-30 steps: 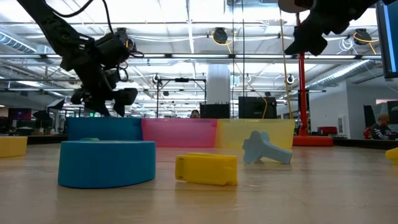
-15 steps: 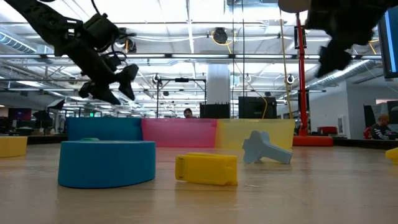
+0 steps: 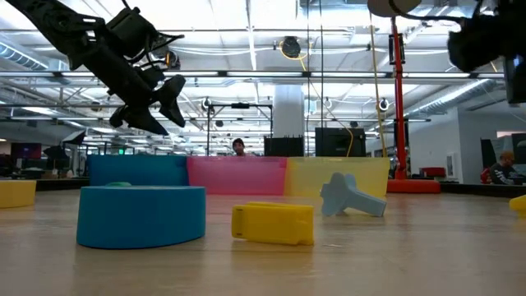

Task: Pick and place Stapler, Stapler remover, tape
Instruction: Put the light blue stapler into the blue bin

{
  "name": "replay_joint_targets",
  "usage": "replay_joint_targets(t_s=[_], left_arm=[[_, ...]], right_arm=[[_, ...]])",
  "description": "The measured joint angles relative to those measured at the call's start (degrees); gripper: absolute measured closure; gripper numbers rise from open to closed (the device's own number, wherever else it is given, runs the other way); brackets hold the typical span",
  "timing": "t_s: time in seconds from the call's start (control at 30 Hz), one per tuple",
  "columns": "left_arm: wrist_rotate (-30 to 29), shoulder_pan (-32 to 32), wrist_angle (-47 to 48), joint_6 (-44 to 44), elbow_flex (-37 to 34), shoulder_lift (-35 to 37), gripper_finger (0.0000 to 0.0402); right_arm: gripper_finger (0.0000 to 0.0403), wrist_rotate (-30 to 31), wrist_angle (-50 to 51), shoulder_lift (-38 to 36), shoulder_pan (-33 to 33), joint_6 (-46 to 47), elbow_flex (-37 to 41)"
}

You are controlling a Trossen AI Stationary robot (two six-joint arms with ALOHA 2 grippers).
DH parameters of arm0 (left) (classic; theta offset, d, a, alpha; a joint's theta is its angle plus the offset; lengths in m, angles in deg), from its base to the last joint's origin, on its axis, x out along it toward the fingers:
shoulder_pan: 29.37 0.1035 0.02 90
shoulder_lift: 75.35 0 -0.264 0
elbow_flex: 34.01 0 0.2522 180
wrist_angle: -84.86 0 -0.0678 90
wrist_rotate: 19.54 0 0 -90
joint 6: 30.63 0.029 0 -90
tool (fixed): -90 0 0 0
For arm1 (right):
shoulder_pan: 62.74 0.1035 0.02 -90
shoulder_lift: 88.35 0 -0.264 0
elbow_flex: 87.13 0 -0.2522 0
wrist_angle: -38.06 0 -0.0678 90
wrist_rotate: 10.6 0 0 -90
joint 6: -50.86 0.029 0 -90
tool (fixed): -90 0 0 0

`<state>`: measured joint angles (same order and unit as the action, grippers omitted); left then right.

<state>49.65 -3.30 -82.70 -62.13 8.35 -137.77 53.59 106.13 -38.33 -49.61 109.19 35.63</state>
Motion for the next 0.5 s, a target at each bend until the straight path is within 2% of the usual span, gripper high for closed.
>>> replay_joint_targets(t_s=[0.13,0.3,0.5], left_arm=[[0.0,-1.0,0.0,-0.5,0.0,0.0,0.0139],[0.0,-2.3,0.0,-0.6,0.0,0.0,0.0140],[0.0,-3.8,0.0,-1.8,0.0,0.0,0.0139]], right_arm=[[0.0190,0.8,3.9,-0.2,3.4,7.4,0.0],[0.0190,7.8,3.7,-0.1,9.6,16.6,0.0],[0.0190,13.3,0.3,1.4,19.7,28.9,0.0]])
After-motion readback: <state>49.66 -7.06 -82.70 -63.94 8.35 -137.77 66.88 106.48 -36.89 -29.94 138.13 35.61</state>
